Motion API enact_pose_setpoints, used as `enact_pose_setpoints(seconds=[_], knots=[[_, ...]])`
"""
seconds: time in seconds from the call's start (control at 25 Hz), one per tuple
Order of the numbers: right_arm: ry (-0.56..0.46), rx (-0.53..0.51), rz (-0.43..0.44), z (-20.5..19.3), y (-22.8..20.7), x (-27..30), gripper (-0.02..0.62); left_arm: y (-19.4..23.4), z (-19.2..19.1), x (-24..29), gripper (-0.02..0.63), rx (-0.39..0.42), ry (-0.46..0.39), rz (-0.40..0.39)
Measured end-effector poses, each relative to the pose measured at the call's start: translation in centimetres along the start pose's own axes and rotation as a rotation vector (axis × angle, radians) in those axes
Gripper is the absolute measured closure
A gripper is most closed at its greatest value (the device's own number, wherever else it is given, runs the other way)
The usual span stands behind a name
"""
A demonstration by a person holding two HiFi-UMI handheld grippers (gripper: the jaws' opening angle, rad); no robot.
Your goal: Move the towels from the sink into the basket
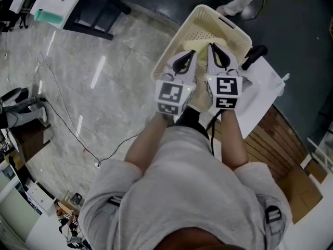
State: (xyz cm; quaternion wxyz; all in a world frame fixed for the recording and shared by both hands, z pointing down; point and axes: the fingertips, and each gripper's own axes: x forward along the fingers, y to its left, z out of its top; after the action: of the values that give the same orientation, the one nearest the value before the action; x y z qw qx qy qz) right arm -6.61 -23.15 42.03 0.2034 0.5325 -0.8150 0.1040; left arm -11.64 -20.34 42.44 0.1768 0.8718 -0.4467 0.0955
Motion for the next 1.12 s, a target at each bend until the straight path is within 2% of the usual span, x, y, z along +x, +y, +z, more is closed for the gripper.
enact_pose_setpoints(seconds=[0.6,1.12], knots=[[0.137,0.043,0.016,-4.8,-0.3,5.7,0.585,2.3,-0.4,1.6,0.589,-0.02,0.03,0.007],[0.204,0.089,0.038,-7.8,0.4,9.2,0.584,3.0,-0.7,1.4,0.589,-0.009,0.041,0.027]])
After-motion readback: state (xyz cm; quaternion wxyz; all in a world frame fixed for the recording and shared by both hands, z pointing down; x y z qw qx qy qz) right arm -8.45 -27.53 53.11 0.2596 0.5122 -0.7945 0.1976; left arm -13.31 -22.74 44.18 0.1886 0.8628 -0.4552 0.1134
